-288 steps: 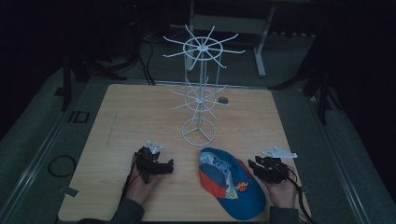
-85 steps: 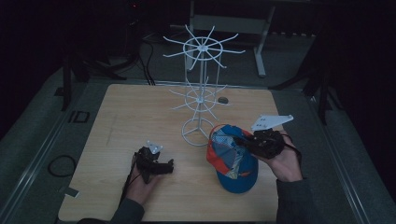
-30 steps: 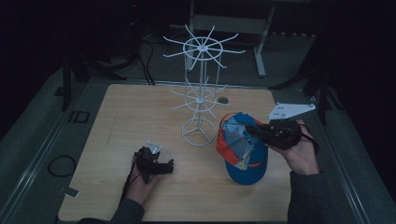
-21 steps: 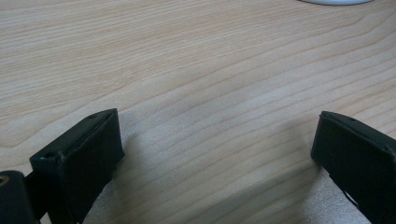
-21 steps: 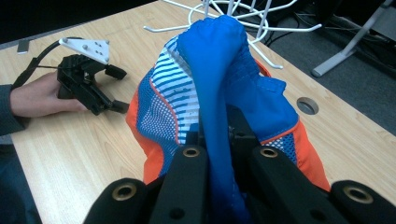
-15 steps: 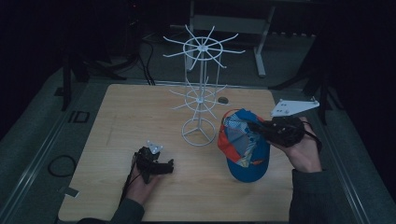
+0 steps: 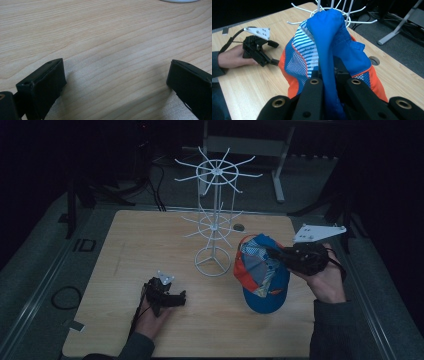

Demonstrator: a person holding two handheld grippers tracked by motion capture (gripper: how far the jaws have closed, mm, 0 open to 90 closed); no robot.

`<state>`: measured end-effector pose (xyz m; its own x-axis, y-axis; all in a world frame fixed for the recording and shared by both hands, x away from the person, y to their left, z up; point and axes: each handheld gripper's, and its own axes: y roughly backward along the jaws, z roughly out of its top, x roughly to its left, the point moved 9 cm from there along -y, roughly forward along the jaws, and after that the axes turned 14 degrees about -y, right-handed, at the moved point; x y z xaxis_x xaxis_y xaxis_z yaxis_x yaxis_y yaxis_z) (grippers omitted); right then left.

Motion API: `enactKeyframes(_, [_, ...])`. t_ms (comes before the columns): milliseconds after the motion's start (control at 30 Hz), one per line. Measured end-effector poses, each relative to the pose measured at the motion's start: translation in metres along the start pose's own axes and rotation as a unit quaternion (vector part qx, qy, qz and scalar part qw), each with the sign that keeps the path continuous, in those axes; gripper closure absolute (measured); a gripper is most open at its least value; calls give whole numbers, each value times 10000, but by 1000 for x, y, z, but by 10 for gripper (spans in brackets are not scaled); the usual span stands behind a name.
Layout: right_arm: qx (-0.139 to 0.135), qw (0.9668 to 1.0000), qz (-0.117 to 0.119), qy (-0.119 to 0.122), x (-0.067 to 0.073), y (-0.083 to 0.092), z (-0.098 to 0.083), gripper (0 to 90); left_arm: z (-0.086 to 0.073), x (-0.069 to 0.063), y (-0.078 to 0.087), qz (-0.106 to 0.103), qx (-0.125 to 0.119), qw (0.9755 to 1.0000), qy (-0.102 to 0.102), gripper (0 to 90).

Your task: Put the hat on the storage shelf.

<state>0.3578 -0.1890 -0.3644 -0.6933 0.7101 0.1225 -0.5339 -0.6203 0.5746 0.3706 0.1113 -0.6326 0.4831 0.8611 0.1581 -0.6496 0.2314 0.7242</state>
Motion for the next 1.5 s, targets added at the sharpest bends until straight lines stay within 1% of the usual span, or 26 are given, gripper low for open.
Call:
enactKeyframes(267, [-91, 9999, -42, 0, -3, 3, 6, 877, 0, 0, 0, 1, 2, 10000, -2, 24])
enactKeyframes(533, [-237, 9997, -39, -68, -7, 7, 12, 877, 0, 0, 0, 1, 2, 10000, 0, 24])
enactKeyframes(900, [-338, 9994, -59, -108, -15, 9, 15, 875, 0, 0, 0, 2, 1, 10000, 1, 24])
enactKeyframes(1100, [-416, 9989, -98, -182, -20, 10, 19, 874, 0, 0, 0, 2, 0, 10000, 3, 24])
enactKeyframes(1333, [-487, 9983, -161, -277, -29, 9, 23, 875, 0, 0, 0, 2, 1, 10000, 4, 24])
enactKeyframes(1500, [-491, 9982, -215, -267, -32, 6, 24, 875, 0, 0, 0, 9, -10, 10000, 5, 24])
